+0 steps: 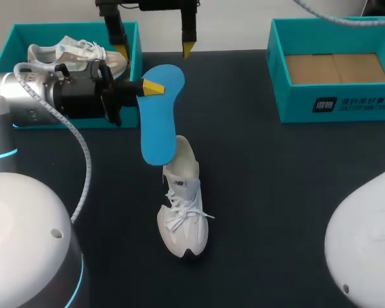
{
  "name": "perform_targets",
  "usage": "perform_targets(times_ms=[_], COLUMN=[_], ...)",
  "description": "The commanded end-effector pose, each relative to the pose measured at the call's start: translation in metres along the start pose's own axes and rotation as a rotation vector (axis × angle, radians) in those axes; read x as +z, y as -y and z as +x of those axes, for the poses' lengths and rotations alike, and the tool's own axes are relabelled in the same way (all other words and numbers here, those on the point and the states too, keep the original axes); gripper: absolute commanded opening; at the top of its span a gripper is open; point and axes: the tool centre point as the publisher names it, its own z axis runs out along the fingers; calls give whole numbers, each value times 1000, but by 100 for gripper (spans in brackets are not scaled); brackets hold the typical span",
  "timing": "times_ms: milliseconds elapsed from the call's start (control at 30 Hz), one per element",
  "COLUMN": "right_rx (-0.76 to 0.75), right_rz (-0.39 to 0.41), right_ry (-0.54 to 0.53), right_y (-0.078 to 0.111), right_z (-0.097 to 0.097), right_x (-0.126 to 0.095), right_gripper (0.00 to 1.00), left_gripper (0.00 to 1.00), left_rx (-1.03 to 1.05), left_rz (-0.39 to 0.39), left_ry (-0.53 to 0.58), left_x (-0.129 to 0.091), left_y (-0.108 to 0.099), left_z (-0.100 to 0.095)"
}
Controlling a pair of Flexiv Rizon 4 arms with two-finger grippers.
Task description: Take the shoe out of the shoebox, open the shoe tongue, remove and reinsert the insole, then place the shoe into the shoebox
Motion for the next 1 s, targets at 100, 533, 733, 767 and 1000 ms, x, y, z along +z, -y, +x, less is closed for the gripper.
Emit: perform_targets(times_ms=[100,533,733,767,1000], right_rx=[-3,-14,-10,-4,39], right_rz=[-13,-25,-27,-26,-3], right_ry=[203,151,42,0,-315], right_y=[1,-1,-1,-1,1], right_z=[4,5,0,-4,-26], right_x=[-1,-3,2,3,15], right_gripper=[100,100,100,100,100], left_gripper=[0,0,0,0,0], left_rx=[0,0,0,0,0], left_rz=[2,2,2,2,2], left_ry=[3,3,3,3,3], left_x=[0,0,0,0,0], left_y=[-1,-1,-1,-1,-1], left_z=[0,0,0,0,0])
